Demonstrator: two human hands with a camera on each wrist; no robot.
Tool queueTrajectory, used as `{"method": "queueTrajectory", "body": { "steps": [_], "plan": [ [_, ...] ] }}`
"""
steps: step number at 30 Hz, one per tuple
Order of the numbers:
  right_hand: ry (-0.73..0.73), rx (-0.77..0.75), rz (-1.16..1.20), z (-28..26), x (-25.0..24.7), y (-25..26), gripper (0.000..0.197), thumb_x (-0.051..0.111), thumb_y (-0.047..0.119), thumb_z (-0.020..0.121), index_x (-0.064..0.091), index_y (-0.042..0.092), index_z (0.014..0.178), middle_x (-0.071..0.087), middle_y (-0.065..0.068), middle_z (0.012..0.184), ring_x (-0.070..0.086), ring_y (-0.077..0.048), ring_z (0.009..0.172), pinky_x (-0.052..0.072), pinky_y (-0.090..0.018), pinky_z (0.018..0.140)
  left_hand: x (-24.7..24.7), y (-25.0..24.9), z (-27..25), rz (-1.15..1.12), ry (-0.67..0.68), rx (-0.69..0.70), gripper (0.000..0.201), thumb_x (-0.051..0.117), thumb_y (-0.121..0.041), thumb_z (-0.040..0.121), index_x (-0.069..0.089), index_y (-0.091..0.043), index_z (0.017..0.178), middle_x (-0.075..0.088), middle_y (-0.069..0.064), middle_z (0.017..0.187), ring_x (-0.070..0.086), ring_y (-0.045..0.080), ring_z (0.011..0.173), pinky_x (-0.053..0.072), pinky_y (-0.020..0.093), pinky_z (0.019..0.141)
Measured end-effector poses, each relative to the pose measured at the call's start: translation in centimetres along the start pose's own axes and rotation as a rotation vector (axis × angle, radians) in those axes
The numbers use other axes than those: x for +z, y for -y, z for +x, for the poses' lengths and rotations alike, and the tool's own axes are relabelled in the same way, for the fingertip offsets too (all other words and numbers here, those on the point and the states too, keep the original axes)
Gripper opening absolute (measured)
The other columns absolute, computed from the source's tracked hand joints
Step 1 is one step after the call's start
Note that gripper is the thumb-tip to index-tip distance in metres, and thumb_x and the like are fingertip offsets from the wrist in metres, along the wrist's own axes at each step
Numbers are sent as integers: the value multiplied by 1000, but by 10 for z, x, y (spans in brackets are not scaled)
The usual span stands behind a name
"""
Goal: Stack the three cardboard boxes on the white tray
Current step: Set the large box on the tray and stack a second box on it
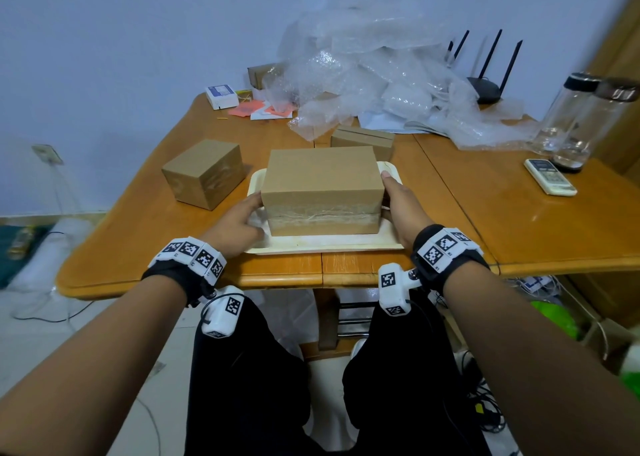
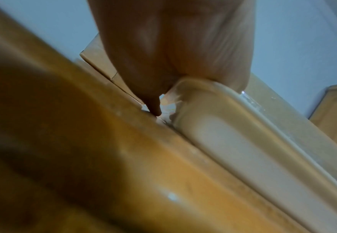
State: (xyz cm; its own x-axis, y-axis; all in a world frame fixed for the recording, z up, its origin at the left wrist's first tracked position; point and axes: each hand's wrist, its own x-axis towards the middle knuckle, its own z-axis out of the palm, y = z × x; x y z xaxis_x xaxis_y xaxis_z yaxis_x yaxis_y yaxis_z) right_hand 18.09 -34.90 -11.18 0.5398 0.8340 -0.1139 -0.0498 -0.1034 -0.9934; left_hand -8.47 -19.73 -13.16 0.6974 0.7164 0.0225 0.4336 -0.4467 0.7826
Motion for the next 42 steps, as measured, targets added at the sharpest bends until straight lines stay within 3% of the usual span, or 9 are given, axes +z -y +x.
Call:
{"method": "queueTrajectory", "body": {
  "steps": [12,19,22,24,25,29,33,37,42],
  "plan": [
    [6,-30,-31,1,-2,-1,39,31,47,107,68,35,108,70,3,125,63,-20,120,45,-45,112,-4,19,18,-151,-269,-12,29,49,-23,108,77,-26,114,80,-6,108,72,20,108,54,52,101],
    [-12,-32,-56,4,-1,-2,36,30,42,109,64,31,110,68,9,110,62,-17,112,44,-38,108,-29,-4,12,26,-763,-68,60,27,-47,110,53,-10,70,56,8,69,50,27,64,36,36,59],
    [-11,-37,-49,5,-2,-3,38,29,41,109,65,34,105,69,10,110,63,-14,110,46,-39,108,-42,2,15,42,-842,-130,56,26,-44,109,60,-7,83,62,16,88,60,33,80,43,40,69],
    [-12,-37,-42,6,-3,-3,38,29,41,109,66,34,104,70,6,115,63,-17,115,46,-41,110,-48,6,17,-26,-740,-149,35,47,-15,106,53,-14,140,50,16,142,57,28,122,51,42,95],
    [-12,-37,-41,6,-3,-3,38,29,42,109,66,34,103,69,4,116,63,-19,116,45,-42,111,-48,7,16,-63,-663,-135,60,53,1,99,41,-22,153,41,11,155,52,25,131,51,38,99],
    [-4,-53,-62,6,-2,-4,38,28,44,108,65,35,109,69,4,120,62,-19,119,43,-44,113,-39,1,8,39,-650,-87,48,41,10,93,74,-20,111,67,11,134,65,22,102,45,14,67],
    [-12,-45,-63,4,-1,-4,38,30,45,107,66,36,102,69,3,121,63,-20,119,44,-47,112,-32,-1,10,84,-695,-2,34,39,-24,109,66,-19,129,71,-1,119,64,16,98,48,22,76],
    [-8,-40,-63,3,-1,-3,38,30,47,106,66,36,102,69,2,125,63,-20,120,43,-47,113,-26,0,21,8,-572,-27,40,44,0,102,66,-25,123,69,0,120,68,18,100,51,13,66],
    [-11,-30,-51,2,-1,-1,38,30,46,107,66,32,113,69,1,126,63,-20,120,44,-46,113,-12,-17,23,-214,-366,26,32,40,-32,111,72,-32,112,77,-11,102,72,8,95,57,32,84]
  ]
}}
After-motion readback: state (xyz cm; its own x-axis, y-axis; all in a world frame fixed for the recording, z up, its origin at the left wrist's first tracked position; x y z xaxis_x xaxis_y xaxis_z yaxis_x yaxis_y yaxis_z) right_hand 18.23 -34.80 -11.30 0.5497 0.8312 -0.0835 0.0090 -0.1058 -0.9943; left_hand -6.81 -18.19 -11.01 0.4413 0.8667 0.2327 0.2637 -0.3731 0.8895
